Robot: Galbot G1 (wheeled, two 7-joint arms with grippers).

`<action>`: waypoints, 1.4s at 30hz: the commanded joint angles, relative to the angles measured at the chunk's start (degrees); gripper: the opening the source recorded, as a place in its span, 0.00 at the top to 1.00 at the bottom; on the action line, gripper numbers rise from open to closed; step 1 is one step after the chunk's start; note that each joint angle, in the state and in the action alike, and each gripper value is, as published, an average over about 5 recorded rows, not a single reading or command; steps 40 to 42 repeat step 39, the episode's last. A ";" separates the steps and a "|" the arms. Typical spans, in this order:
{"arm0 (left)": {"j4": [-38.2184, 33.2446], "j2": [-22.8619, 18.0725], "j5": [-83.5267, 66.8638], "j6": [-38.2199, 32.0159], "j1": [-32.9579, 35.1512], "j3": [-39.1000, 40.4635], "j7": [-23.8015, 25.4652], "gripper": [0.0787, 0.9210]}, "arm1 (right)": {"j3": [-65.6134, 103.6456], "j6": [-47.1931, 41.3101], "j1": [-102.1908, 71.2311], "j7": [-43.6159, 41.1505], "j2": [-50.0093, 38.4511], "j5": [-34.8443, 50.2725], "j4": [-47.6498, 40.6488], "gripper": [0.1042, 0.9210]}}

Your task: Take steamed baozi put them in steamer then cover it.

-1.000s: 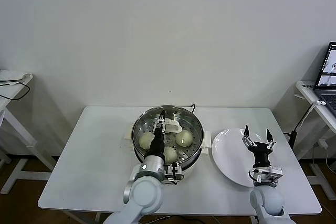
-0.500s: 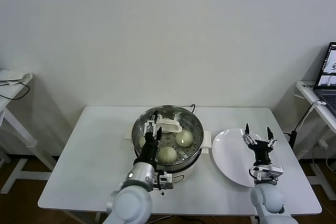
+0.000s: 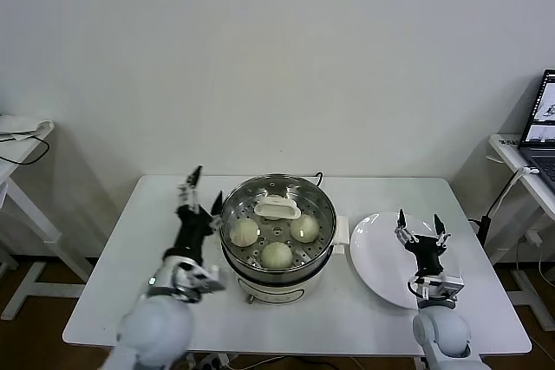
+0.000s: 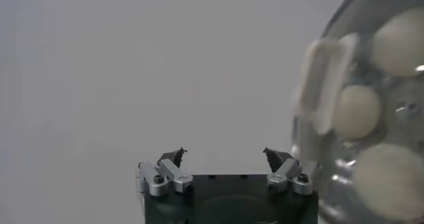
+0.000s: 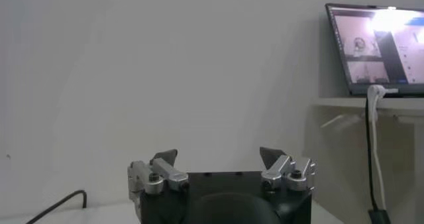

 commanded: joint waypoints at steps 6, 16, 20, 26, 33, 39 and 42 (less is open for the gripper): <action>21.45 -1.72 -57.41 -29.80 2.70 -25.31 -6.46 0.12 | -0.63 -2.77 -3.16 -0.55 -0.40 1.40 3.85 0.12; 24.75 -2.32 -60.55 -34.50 5.25 -25.52 -2.37 0.12 | 0.27 -2.27 -6.50 -2.46 0.07 1.32 5.30 0.12; 24.55 -2.45 -60.57 -34.16 6.19 -25.16 -1.96 0.12 | 0.69 -2.20 -6.93 -2.65 0.27 1.24 5.10 0.12; 24.29 -2.49 -60.75 -33.80 6.33 -24.84 -1.67 0.12 | 0.70 -2.19 -7.35 -3.10 0.34 0.87 5.24 0.12; 24.32 -1.41 -60.44 -33.71 6.19 -23.31 -1.51 0.12 | 1.05 -1.70 -7.68 -3.24 0.52 0.34 5.19 0.12; 23.95 -0.99 -60.16 -33.76 6.22 -22.65 -1.49 0.12 | 1.36 -1.14 -8.31 -3.38 0.50 -0.02 5.45 0.12; 23.95 -0.99 -60.16 -33.76 6.22 -22.65 -1.49 0.12 | 1.36 -1.14 -8.31 -3.38 0.50 -0.02 5.45 0.12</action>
